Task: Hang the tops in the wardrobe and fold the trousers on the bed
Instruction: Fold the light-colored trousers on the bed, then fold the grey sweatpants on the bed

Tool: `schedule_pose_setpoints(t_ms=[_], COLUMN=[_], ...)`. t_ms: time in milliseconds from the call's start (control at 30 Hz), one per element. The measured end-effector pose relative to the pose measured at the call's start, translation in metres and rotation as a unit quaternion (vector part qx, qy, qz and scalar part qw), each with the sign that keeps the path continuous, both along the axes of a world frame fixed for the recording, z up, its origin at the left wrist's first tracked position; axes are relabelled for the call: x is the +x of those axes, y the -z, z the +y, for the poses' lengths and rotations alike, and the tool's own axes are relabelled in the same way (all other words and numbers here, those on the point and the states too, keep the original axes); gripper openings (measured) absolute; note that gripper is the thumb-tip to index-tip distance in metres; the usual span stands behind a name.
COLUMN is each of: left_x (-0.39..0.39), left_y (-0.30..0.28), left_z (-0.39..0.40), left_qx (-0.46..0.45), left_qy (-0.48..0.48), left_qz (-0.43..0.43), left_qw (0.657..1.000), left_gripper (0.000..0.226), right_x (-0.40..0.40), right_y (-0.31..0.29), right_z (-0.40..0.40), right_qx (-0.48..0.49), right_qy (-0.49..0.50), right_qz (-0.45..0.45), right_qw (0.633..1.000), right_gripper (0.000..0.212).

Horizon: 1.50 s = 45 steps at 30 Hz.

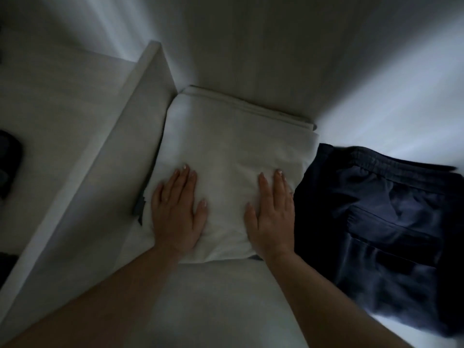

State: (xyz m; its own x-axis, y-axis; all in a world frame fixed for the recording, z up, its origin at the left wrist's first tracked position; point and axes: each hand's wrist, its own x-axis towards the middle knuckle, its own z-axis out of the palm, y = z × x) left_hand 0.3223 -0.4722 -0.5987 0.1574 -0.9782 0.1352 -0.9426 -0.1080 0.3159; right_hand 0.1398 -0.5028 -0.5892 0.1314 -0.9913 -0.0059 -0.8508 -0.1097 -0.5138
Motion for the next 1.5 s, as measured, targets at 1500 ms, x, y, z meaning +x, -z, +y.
schedule_pose_setpoints(t_ms=[1500], left_x=[-0.070], left_y=[-0.342], left_z=[0.887], left_qx=[-0.282], left_qy=[-0.588], left_qz=[0.416], left_qw=[0.634], left_gripper=[0.010], right_x=[0.132], right_y=[-0.332], right_z=[0.704], right_qx=[0.183], right_qy=[-0.693], right_qz=[-0.284], right_qw=[0.636], right_gripper=[0.035])
